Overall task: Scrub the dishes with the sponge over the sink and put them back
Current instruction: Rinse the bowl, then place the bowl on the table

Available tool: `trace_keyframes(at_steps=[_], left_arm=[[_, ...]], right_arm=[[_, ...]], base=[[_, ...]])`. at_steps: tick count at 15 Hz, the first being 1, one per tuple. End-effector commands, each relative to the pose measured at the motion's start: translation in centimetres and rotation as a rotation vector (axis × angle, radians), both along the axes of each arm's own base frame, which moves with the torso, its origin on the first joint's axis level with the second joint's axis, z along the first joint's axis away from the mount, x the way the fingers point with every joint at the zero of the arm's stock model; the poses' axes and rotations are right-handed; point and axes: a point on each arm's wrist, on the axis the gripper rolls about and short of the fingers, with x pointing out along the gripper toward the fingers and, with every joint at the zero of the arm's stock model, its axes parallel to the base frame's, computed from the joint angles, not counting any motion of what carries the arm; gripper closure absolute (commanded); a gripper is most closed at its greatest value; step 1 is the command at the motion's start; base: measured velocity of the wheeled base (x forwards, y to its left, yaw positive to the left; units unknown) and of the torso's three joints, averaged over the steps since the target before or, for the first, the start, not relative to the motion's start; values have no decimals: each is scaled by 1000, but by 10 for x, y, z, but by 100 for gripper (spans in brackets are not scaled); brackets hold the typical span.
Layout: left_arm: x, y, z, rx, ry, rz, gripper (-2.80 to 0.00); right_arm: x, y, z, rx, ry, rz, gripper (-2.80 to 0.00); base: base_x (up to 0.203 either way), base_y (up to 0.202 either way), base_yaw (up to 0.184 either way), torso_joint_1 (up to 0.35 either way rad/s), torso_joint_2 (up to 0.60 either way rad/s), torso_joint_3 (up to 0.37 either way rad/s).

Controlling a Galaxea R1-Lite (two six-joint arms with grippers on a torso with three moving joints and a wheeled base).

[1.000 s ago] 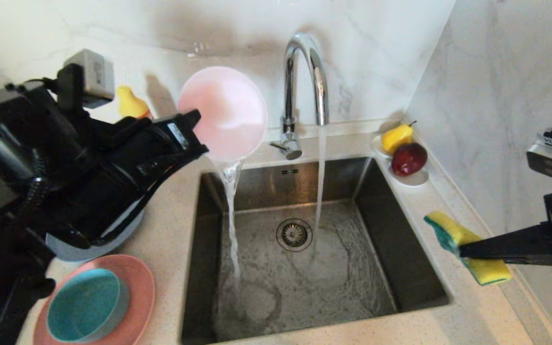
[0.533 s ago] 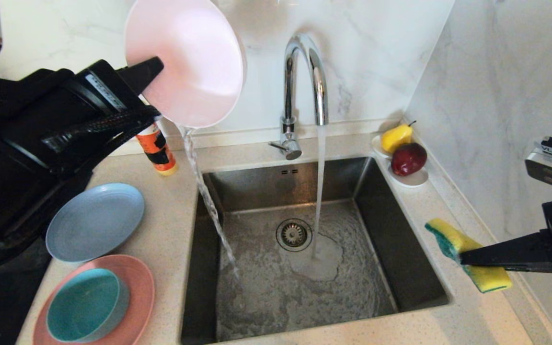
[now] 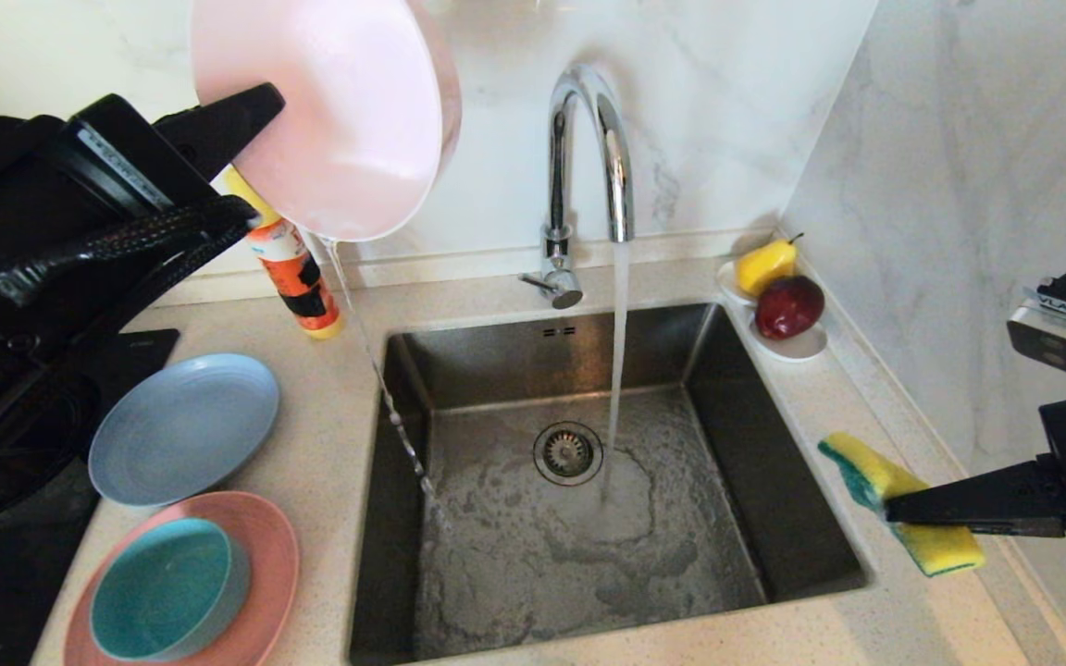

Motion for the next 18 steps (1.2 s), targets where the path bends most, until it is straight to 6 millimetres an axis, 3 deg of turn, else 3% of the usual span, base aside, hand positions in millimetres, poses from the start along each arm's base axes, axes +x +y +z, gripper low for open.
trace_keyframes(at_steps=[1,4,8,10,14,18], left_arm=[[2,-1,-5,6,16,-1,0],[11,-6,-14,56,106,1,0],[33,-1,-42,246,477,64,0],[35,7,-47,346,700,93,0],[42,24,-12,297,998,180,0],[71,75,-16,101,1141,402,0]], right_arm=[[-1,-1,0,4,2,0,0],[-1,0,2,7,-13,-3,0],[-5,-1,5,15,-36,-2,0],[-5,-2,5,14,-38,-4,0],[-3,-1,6,12,-43,0,0],[6,2,1,3,-20,-1,0]], base=[[0,0,0,0,0,0],[0,0,0,0,0,0],[0,0,0,0,0,0],[0,0,0,0,0,0],[0,0,0,0,0,0],[0,0,0,0,0,0]])
